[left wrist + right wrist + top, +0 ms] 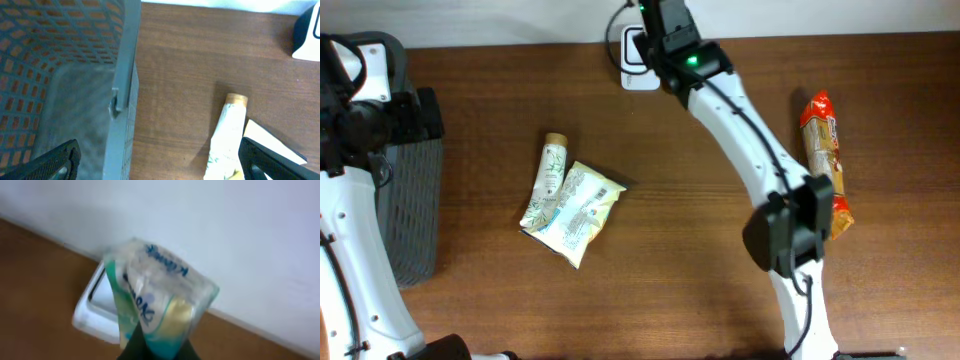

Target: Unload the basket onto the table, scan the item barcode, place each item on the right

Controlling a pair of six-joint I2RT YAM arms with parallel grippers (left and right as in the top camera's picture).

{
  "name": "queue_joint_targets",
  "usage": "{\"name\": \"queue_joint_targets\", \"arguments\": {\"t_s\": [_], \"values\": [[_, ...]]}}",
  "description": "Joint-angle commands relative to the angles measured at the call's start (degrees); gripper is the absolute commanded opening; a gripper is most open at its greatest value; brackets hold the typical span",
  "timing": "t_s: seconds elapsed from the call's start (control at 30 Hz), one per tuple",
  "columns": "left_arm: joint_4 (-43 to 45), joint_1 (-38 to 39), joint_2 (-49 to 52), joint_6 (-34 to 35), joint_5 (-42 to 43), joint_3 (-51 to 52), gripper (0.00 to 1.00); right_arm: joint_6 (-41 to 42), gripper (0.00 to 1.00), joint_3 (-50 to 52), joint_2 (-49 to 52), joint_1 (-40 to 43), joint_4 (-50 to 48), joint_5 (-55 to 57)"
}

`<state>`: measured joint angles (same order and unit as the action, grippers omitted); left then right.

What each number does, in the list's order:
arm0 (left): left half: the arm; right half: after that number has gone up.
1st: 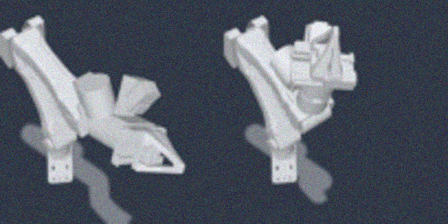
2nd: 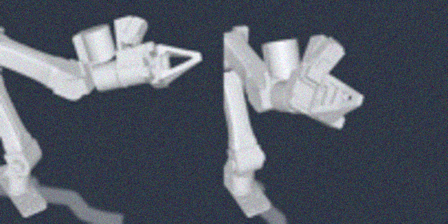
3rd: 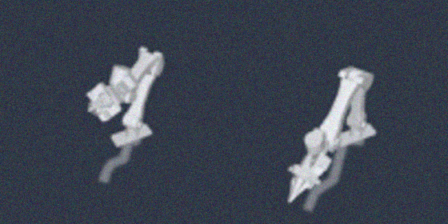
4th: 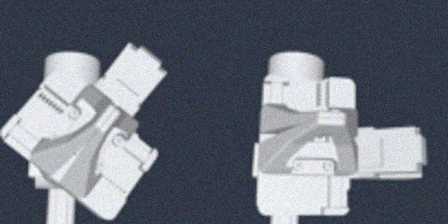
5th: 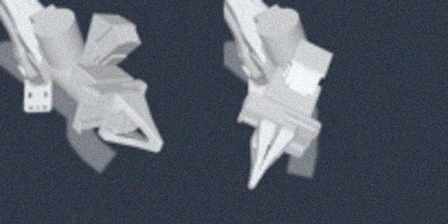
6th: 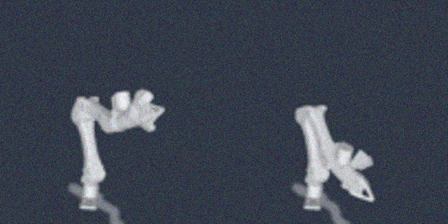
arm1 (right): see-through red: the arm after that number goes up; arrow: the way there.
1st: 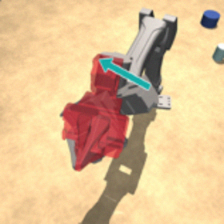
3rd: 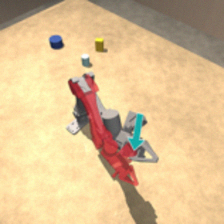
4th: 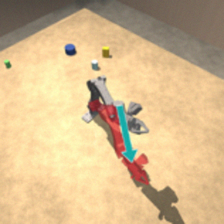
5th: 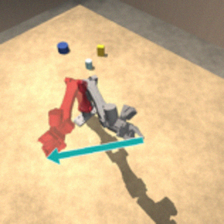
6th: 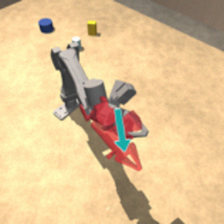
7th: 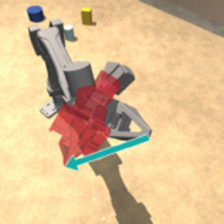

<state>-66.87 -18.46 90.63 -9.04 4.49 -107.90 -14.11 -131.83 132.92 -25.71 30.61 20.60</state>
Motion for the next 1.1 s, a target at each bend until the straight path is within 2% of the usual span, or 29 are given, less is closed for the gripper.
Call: {"name": "queue_joint_targets", "arguments": {"t_s": [0.0, 0.03, 0.1, 0.23, 0.5, 0.6, 0.67, 0.77, 0.83, 0.87, 0.9, 0.93, 1.0, 1.07], "values": [[0.2, -0.2, -0.4, -0.7, 0.6, -0.7, 0.99, -21.2, 0.04, -0.6, 7.5, -0.6, -14.7, 4.1], [0.2, -0.2, -0.4, -0.7, 0.6, -0.7, 0.99, -29.7, 0.04, -0.6, 10.9, -0.6, -19.7, 4.1], [0.2, -0.2, -0.4, -0.7, 0.6, -0.7, 0.99, -37.0, 0.04, -0.6, 14.6, -0.4, -22.6, 4.1], [0.2, -0.2, -0.4, -0.7, 0.6, -0.7, 0.99, -45.6, 0.04, -0.5, 19.0, 0.1, -23.0, 4.2], [0.2, -0.2, -0.4, -0.7, 0.6, -0.7, 0.99, -45.9, 0.04, -0.6, 18.5, -1.0, -22.9, 8.6], [0.2, -0.2, -0.4, -0.7, 0.6, -0.7, 0.99, -45.9, 0.04, -0.6, 15.4, -1.0, -22.9, 10.8], [0.2, -0.2, -0.4, -0.7, 0.6, -0.7, 0.99, -45.8, 0.04, -0.6, 12.1, -1.0, -15.1, 12.9], [0.2, -0.2, -0.4, -0.7, 0.6, -0.7, 0.99, -27.1, 0.04, -0.6, 2.4, -1.7, 2.6, 10.7], [0.2, -0.2, -0.4, -0.7, 0.6, -0.7, 0.99, -7.4, 0.04, -0.6, -7.1, -0.8, 18.8, 5.0], [0.2, -0.2, -0.4, -0.7, 0.6, -0.7, 0.99, 6.9, 0.04, -0.6, -11.4, 0.9, 30.0, 5.0], [0.2, -0.2, -0.4, -0.7, 0.6, -0.7, 0.99, 14.7, 0.04, -0.6, -13.0, 2.5, 37.6, 5.0], [0.2, -0.2, -0.4, -0.7, 0.6, -0.7, 0.99, 22.2, 0.04, -0.6, -13.7, 5.8, 49.2, 5.0], [0.2, -0.2, -0.4, -0.7, 0.6, -0.7, 0.99, 28.9, 0.04, 2.2, -12.6, 12.0, 58.8, 4.0], [0.2, -0.2, -0.4, -0.7, 0.6, -0.7, 0.99, 29.6, 0.04, 11.0, -12.5, 18.7, 58.3, -2.9]]}}
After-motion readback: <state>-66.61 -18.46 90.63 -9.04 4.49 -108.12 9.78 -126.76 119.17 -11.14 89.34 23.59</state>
